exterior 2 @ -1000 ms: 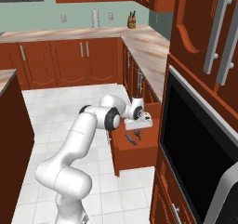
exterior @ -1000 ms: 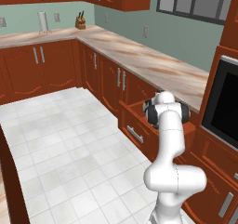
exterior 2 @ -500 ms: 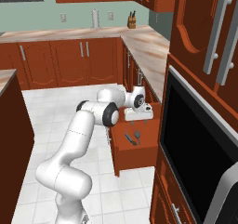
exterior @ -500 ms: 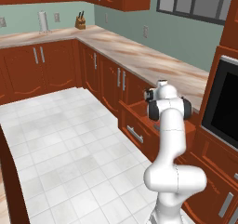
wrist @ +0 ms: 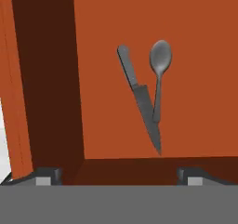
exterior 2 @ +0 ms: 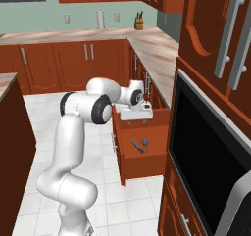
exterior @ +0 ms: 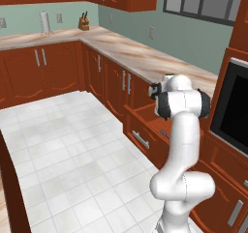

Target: Pick up the metallic utensils from the counter and place them in the open drawer. Make sure not to pick up any wooden utensils.

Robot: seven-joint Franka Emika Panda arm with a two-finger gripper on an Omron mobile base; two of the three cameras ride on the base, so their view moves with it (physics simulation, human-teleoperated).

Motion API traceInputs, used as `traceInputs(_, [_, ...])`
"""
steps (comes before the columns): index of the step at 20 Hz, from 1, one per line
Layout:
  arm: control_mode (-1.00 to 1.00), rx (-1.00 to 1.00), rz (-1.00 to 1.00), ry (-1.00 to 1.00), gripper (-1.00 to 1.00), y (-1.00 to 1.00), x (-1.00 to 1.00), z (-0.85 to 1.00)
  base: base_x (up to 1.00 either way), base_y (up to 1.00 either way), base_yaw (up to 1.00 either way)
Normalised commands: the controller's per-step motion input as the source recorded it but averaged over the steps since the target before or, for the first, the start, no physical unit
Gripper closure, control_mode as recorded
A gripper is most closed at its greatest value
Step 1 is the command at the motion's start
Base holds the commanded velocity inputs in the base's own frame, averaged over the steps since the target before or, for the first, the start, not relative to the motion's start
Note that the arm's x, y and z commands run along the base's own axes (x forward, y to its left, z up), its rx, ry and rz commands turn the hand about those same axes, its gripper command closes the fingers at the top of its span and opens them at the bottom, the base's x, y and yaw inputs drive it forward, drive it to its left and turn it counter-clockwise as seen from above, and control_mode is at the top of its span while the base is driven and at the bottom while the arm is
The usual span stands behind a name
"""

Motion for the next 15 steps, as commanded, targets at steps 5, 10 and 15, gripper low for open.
traceInputs(5, [-1.00,0.00,0.00,-0.31,-1.00,0.19,-1.00,0.80,0.00,0.00,0.00])
traceInputs(10, [-1.00,-0.05,0.00,-0.34,-1.00,0.49,-1.00,0.33,0.00,0.00,0.00])
traceInputs(15, [-1.00,-0.06,0.00,-0.30,-1.00,0.46,-0.73,0.72,0.00,0.00,0.00])
